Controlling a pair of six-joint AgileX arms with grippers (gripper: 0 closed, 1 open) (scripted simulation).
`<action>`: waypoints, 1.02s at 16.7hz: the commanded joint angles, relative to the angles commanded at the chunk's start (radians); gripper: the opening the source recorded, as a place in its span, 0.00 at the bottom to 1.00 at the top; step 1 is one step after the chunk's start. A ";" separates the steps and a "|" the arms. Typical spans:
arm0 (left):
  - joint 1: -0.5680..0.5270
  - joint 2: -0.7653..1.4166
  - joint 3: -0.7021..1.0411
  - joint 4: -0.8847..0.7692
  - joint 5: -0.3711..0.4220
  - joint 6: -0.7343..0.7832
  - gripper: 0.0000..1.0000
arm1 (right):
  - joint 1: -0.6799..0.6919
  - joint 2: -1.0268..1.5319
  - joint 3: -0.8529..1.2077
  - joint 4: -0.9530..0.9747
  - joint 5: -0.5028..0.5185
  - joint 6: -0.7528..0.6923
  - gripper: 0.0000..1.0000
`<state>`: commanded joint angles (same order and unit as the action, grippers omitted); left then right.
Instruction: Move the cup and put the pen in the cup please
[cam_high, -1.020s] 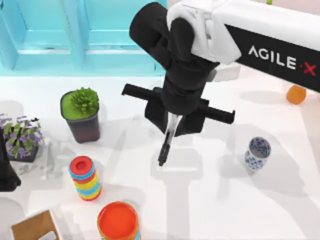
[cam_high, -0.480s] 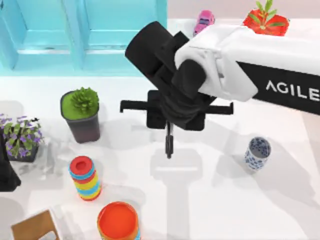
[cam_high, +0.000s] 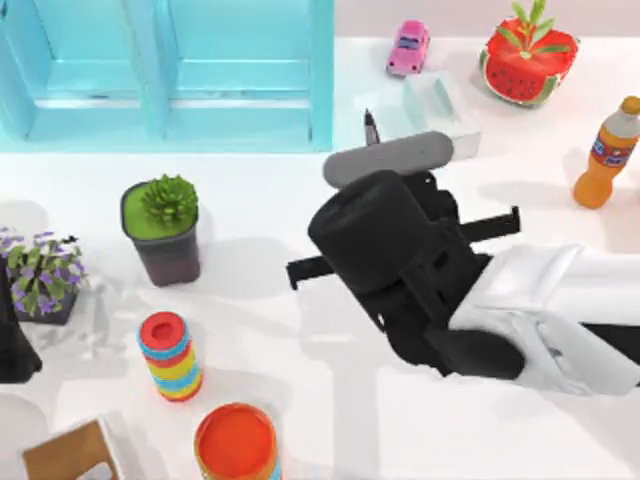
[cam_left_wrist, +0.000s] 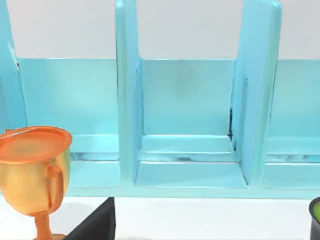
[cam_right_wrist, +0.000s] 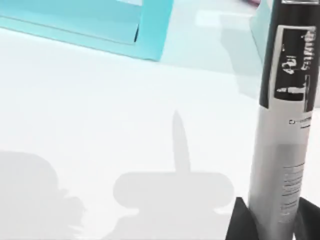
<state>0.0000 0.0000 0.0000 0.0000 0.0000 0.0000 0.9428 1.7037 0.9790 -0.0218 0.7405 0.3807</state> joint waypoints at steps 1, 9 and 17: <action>0.000 0.000 0.000 0.000 0.000 0.000 1.00 | 0.016 -0.040 -0.076 0.104 0.062 -0.052 0.00; 0.000 0.000 0.000 0.000 0.000 0.000 1.00 | 0.124 -0.358 -0.543 0.815 0.424 -0.365 0.00; 0.000 0.000 0.000 0.000 0.000 0.000 1.00 | 0.156 -0.464 -0.649 0.996 0.499 -0.440 0.00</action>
<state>0.0000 0.0000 0.0000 0.0000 0.0000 0.0000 1.0984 1.2400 0.3304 0.9746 1.2399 -0.0593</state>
